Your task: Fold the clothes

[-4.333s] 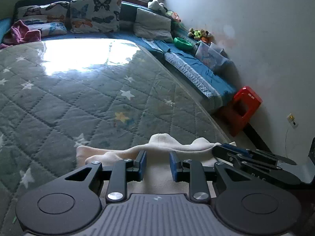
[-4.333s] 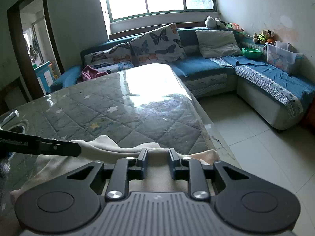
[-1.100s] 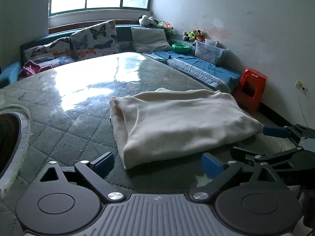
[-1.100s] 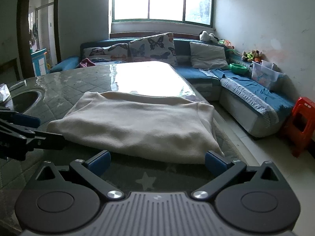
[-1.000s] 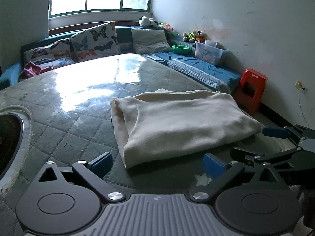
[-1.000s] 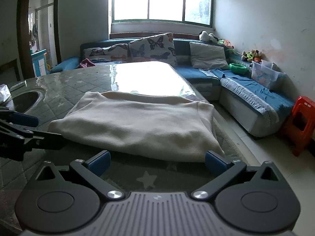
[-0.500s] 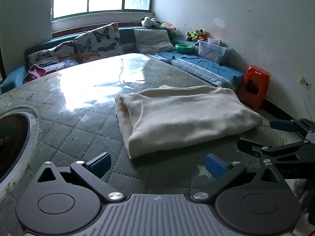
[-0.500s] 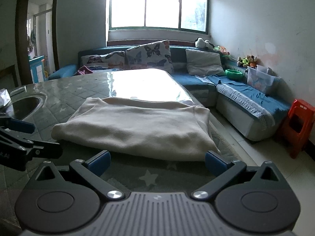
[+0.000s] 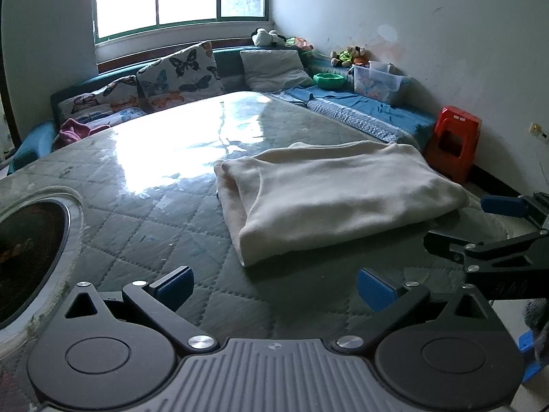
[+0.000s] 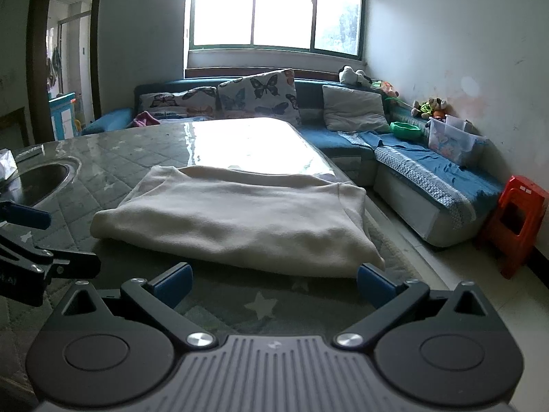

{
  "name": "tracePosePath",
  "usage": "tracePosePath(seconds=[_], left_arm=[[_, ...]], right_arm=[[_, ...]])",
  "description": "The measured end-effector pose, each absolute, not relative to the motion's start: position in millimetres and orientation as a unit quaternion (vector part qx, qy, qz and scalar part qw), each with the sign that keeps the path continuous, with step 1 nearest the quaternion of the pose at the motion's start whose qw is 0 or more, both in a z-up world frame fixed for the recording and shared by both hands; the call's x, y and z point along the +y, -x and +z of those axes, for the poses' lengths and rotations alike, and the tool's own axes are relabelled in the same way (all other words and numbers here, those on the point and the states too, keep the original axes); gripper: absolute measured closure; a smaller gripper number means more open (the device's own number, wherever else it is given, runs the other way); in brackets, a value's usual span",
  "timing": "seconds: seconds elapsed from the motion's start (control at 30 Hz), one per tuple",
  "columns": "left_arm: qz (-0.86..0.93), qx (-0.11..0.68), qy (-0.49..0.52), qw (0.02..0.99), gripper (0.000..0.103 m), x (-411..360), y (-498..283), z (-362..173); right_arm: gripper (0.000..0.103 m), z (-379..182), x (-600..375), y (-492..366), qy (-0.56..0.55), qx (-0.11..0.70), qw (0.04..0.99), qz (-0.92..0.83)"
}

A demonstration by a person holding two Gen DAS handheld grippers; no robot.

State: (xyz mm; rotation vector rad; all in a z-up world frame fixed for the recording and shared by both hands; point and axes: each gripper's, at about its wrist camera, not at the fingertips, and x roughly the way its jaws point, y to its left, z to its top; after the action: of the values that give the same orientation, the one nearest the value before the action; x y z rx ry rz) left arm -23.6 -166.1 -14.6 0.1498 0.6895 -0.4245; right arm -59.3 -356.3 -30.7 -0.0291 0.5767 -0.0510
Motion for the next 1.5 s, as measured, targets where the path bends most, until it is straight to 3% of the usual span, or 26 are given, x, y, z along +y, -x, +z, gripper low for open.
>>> tracePosePath(seconds=[1.5], left_arm=[[-0.199,0.33,-0.081,0.919,0.0,-172.0,11.0,-12.3]], right_arm=[[0.0,-34.9,-351.5,37.0,0.029,0.316,0.948,-0.034]])
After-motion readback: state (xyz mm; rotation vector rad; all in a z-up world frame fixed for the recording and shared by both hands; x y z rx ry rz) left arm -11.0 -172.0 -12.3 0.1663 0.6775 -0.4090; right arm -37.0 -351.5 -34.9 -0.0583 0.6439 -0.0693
